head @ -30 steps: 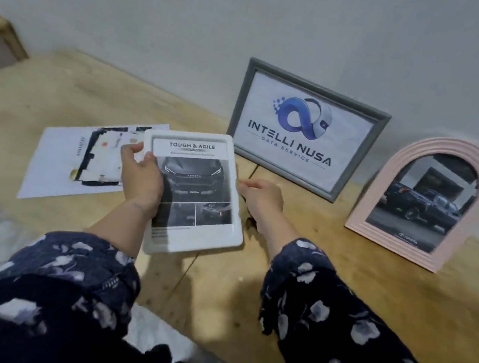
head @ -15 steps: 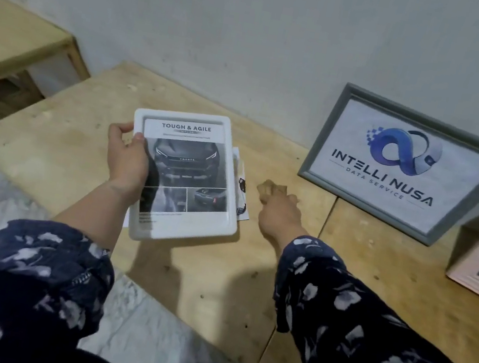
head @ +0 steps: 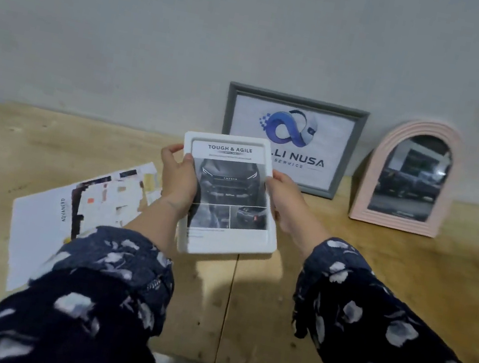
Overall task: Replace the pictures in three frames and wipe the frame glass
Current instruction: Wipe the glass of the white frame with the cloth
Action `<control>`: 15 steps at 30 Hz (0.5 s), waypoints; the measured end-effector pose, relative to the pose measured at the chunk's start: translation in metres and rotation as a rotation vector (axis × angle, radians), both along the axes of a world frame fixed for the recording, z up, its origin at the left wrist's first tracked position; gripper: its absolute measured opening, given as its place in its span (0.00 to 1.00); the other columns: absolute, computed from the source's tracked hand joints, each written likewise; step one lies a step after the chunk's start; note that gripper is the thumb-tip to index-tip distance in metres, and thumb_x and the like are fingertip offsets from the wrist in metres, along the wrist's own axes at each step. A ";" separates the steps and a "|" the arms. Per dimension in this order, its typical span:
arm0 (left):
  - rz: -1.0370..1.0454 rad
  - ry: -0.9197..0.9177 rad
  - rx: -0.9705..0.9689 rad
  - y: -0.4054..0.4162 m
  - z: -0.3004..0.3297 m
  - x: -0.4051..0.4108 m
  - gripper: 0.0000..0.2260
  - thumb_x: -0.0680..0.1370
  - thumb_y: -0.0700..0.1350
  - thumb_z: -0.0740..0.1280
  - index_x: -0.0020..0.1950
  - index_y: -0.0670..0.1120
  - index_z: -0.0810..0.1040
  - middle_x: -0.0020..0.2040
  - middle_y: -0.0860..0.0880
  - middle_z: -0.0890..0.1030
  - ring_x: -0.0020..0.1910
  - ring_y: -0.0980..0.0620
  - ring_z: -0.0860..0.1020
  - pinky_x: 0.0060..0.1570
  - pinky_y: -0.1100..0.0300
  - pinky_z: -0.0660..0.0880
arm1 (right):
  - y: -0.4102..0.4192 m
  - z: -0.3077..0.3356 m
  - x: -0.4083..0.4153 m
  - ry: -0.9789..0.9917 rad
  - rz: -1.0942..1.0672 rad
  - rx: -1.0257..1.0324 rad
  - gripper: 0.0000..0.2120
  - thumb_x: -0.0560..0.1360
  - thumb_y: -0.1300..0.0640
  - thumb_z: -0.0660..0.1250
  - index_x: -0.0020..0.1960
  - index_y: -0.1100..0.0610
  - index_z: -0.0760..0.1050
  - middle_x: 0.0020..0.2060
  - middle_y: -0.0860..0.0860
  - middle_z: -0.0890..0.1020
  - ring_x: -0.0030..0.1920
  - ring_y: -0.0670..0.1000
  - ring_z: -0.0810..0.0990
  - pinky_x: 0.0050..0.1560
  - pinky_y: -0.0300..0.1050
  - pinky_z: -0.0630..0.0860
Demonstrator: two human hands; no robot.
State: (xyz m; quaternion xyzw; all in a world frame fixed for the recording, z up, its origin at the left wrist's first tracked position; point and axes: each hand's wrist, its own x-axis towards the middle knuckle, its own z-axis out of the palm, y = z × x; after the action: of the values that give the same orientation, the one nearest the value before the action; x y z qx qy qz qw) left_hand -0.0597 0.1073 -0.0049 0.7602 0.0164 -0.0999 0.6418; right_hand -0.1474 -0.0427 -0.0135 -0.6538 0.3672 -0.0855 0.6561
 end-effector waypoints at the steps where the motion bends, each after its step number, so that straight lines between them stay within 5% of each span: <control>1: -0.053 0.015 -0.003 -0.024 0.005 -0.014 0.13 0.83 0.44 0.55 0.67 0.48 0.64 0.51 0.47 0.75 0.45 0.51 0.75 0.50 0.57 0.70 | -0.020 0.004 -0.019 -0.006 -0.074 0.000 0.17 0.77 0.63 0.56 0.64 0.55 0.73 0.50 0.55 0.81 0.48 0.56 0.79 0.53 0.51 0.77; 4: -0.227 0.079 0.075 -0.071 0.004 -0.034 0.14 0.82 0.49 0.55 0.62 0.44 0.71 0.60 0.41 0.78 0.58 0.42 0.76 0.65 0.47 0.68 | -0.062 0.008 -0.063 -0.026 -0.214 0.019 0.18 0.79 0.65 0.56 0.65 0.54 0.72 0.48 0.55 0.81 0.41 0.52 0.78 0.42 0.46 0.76; 8: -0.597 0.253 0.157 -0.140 0.018 -0.086 0.18 0.82 0.55 0.53 0.50 0.45 0.77 0.49 0.42 0.81 0.49 0.43 0.78 0.57 0.48 0.76 | -0.125 0.026 -0.137 -0.014 -0.363 -0.073 0.18 0.80 0.63 0.54 0.65 0.50 0.71 0.51 0.53 0.79 0.43 0.52 0.77 0.36 0.45 0.75; 13: -0.846 0.359 0.175 -0.237 0.035 -0.152 0.21 0.81 0.60 0.53 0.49 0.46 0.78 0.40 0.46 0.81 0.40 0.47 0.78 0.44 0.55 0.78 | -0.207 0.042 -0.227 -0.038 -0.557 -0.093 0.20 0.77 0.64 0.55 0.64 0.51 0.74 0.52 0.55 0.80 0.44 0.56 0.80 0.45 0.60 0.81; 15: -0.908 0.398 0.158 -0.280 0.039 -0.178 0.21 0.82 0.59 0.54 0.51 0.45 0.77 0.39 0.46 0.80 0.36 0.48 0.78 0.37 0.56 0.79 | -0.239 0.050 -0.262 -0.067 -0.611 -0.090 0.19 0.78 0.65 0.54 0.61 0.49 0.74 0.50 0.55 0.81 0.41 0.54 0.80 0.36 0.50 0.82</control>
State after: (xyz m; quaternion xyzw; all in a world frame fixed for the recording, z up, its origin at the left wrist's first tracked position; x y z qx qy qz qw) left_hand -0.2380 -0.1731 0.0342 0.7030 -0.1866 -0.5107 0.4584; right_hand -0.4094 -0.2820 0.0369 -0.5385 0.5205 -0.3165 0.5822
